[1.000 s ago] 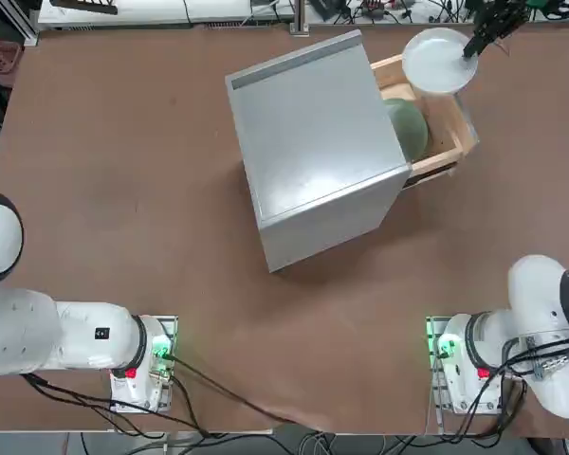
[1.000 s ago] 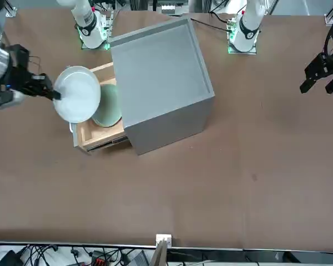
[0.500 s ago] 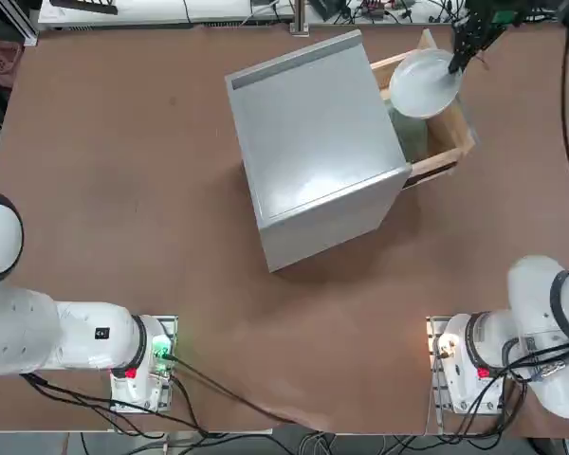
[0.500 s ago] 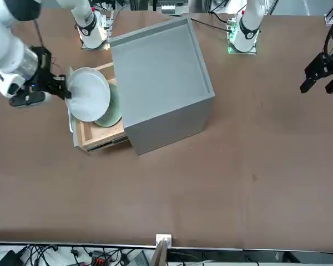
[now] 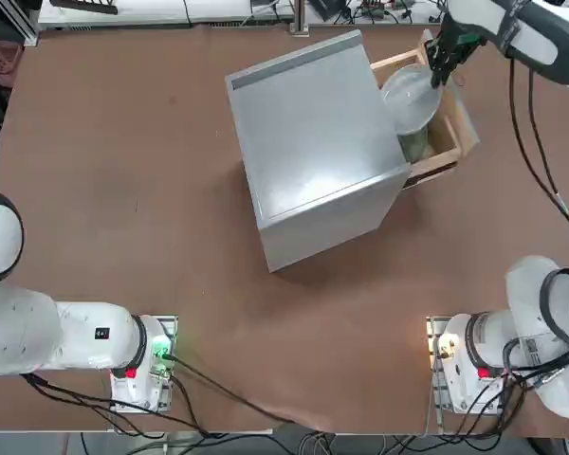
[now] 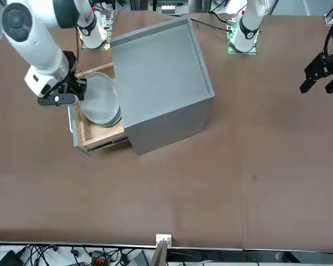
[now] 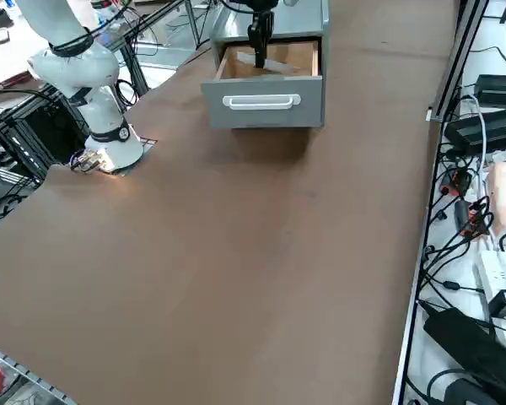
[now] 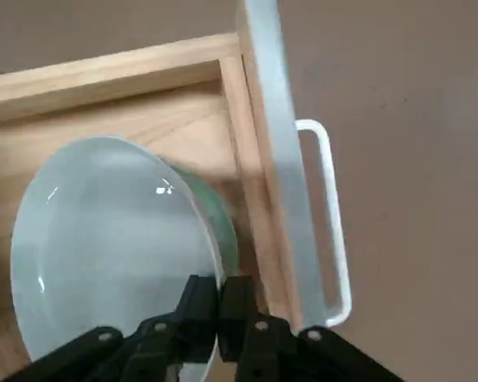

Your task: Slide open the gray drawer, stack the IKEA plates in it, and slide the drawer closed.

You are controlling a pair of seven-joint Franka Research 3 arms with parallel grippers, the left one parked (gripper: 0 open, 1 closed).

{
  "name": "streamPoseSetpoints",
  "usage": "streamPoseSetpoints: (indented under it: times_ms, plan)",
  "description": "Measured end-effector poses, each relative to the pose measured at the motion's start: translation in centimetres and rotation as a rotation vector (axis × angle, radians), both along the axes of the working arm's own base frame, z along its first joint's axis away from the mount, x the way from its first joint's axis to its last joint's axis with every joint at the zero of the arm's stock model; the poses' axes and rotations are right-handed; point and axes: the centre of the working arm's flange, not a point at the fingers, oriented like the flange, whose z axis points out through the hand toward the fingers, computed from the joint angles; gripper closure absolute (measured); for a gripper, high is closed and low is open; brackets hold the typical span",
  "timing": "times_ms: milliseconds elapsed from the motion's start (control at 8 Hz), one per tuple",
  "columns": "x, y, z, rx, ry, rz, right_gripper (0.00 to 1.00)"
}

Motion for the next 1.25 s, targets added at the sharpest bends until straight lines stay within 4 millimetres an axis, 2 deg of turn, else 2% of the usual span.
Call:
streamPoseSetpoints:
  times_ms: [250, 375, 625, 750, 875, 1000, 1250]
  plan:
    - [-0.2, 1.1, -0.7, 0.011, -0.023, -0.027, 0.96]
    - [-0.2, 1.2, -0.7, 0.012, -0.025, -0.030, 0.88]
    - [0.1, 0.6, -0.1, 0.023, -0.029, -0.039, 0.46]
    - [0.4, -0.5, 0.7, 0.026, -0.019, -0.053, 0.28]
    - [0.7, -2.0, 1.9, 0.028, -0.002, -0.057, 0.05]
    - [1.3, -4.5, 3.1, 0.031, 0.015, -0.036, 0.00]
    - [2.5, -12.1, 3.6, 0.055, 0.032, 0.045, 0.03]
